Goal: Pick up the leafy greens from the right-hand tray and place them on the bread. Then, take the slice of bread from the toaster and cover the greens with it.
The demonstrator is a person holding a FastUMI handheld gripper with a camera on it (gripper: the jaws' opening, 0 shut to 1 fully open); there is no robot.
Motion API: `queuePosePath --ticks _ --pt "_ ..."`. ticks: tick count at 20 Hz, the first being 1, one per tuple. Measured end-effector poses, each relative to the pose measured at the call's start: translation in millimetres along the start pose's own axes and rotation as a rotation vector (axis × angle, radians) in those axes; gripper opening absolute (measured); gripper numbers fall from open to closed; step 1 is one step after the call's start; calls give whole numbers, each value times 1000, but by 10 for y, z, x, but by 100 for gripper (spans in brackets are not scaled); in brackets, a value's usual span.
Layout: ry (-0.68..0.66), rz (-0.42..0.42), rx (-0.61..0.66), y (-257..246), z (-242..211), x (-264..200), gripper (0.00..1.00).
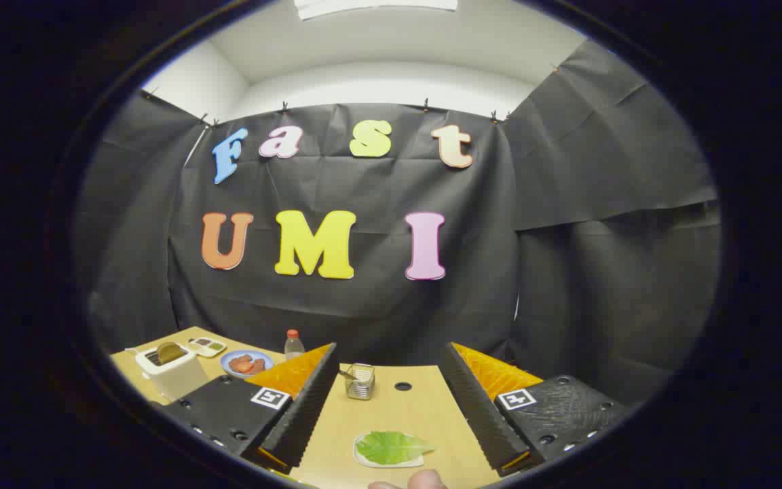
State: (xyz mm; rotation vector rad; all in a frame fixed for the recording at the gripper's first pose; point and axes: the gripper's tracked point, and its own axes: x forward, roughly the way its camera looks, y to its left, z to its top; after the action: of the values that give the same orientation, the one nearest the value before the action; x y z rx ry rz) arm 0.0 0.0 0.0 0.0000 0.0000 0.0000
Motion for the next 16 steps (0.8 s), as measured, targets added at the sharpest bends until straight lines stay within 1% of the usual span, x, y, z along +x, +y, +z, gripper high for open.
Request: queuePosePath --ticks 5,12,16 --pt "11 9 -2 -40 -36 -23 95" --pt "34 -5 6 -166 -82 5 95" --pt "40 9 0 -157 -95 38 95"
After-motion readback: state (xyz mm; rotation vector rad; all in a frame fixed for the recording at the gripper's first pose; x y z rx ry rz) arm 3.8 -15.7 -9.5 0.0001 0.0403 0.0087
